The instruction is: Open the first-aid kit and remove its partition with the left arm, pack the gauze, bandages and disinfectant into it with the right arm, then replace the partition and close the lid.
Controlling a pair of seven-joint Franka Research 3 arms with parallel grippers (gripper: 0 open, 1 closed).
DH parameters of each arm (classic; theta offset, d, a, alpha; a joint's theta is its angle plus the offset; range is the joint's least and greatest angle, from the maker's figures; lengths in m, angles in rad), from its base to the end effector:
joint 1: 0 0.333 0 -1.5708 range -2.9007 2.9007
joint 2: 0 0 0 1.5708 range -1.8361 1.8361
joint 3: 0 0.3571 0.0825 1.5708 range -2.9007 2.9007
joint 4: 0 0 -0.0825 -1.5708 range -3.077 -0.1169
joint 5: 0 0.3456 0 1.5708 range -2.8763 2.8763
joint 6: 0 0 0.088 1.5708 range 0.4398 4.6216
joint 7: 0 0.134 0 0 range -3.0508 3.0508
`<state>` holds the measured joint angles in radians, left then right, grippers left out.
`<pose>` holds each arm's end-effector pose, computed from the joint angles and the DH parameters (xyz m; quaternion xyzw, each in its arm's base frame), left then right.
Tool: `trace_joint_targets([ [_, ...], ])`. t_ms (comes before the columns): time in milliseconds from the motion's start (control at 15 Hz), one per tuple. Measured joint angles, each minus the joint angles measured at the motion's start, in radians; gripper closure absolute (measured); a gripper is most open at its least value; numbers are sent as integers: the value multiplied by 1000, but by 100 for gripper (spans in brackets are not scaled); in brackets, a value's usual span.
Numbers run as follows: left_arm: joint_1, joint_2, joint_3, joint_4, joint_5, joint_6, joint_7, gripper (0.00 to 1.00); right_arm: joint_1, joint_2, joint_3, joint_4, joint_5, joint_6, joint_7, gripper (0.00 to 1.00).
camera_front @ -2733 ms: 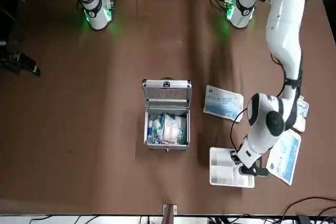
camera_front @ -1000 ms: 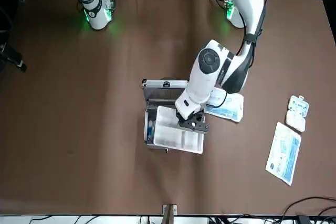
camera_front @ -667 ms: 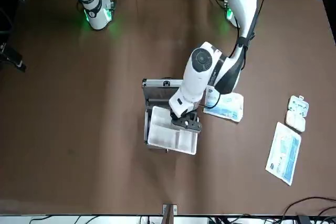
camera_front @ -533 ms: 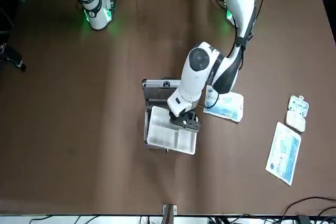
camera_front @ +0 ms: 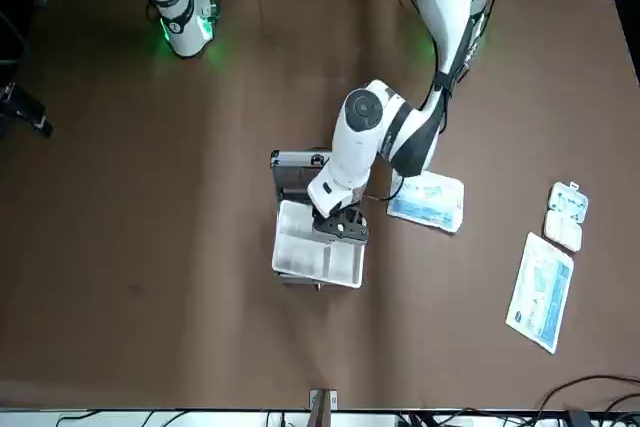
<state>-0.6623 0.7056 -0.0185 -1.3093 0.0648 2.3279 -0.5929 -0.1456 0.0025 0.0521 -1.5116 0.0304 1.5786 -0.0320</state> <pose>0.5999 -0.4778 0.3771 0.9858 -0.0586 0.1379 0.0757 0.5183 -0.0446 0.6639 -0.9989 0.0304 -0.0331 0.0132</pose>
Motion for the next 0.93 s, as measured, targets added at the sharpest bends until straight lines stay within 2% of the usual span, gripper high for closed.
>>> trace_joint_targets([
  [400,-65,18,65,0,0,4,-73,97,0,0,1,0,0,0,0,0],
  [933,-74,41,76,0,18,32,-75,96,1,0,1,0,0,0,0,0],
])
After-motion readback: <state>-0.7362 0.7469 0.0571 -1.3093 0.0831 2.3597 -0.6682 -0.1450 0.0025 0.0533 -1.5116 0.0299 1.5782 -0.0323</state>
